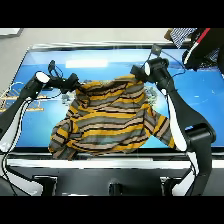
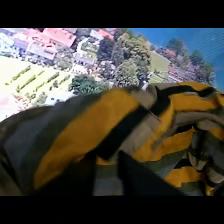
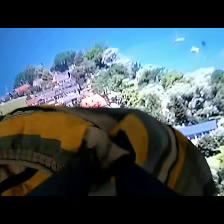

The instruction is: Fold the clothes and pants, and hang the long-sleeved shirts on hangers.

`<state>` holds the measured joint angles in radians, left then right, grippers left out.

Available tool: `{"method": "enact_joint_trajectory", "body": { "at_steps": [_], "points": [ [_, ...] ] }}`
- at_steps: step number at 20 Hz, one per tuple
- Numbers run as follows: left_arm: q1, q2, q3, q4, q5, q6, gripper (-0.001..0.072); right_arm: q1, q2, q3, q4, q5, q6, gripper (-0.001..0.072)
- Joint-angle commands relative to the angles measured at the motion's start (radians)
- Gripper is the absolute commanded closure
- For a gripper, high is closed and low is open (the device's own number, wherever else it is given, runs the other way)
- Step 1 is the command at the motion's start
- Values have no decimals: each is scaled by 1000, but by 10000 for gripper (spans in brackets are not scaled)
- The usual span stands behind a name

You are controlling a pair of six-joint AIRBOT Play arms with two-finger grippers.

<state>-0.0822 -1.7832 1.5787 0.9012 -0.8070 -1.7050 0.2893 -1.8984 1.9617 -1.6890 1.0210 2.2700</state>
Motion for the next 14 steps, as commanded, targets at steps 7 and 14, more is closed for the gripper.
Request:
{"method": "enact_joint_trajectory", "body": {
  "at_steps": [7, 14],
  "points": [
    [147, 237, 0, 21, -257, -50, 160, 0, 277, 11, -58, 345, -380, 226],
    [288, 665, -409, 113, -369, -90, 160, -189, 648, -198, -64, 606, -589, 145]
  ]
}}
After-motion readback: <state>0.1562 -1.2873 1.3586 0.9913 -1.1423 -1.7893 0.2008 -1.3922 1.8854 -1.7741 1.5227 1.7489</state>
